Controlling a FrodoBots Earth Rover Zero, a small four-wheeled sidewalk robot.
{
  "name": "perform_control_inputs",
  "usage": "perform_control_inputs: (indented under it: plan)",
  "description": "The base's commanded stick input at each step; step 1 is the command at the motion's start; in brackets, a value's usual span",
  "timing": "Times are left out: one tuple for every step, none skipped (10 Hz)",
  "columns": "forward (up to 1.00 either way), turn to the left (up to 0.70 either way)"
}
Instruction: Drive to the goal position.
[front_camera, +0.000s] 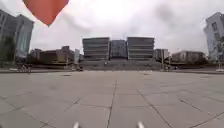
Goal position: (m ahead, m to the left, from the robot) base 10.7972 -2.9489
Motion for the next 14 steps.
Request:
perform_control_inputs:
  plan:
    - [0.70,0.00]
    - [0.70,0.00]
    - [0.70,0.00]
    - [0.70,0.00]
    - [0.70,0.00]
    - [0.70,0.00]
    - [0.70,0.00]
    - [0.70,0.00]
    - [0.70,0.00]
    - [0.70,0.00]
    - [0.70,0.00]
    - [0.70,0.00]
    - [0.70,0.00]
    - [0.70,0.00]
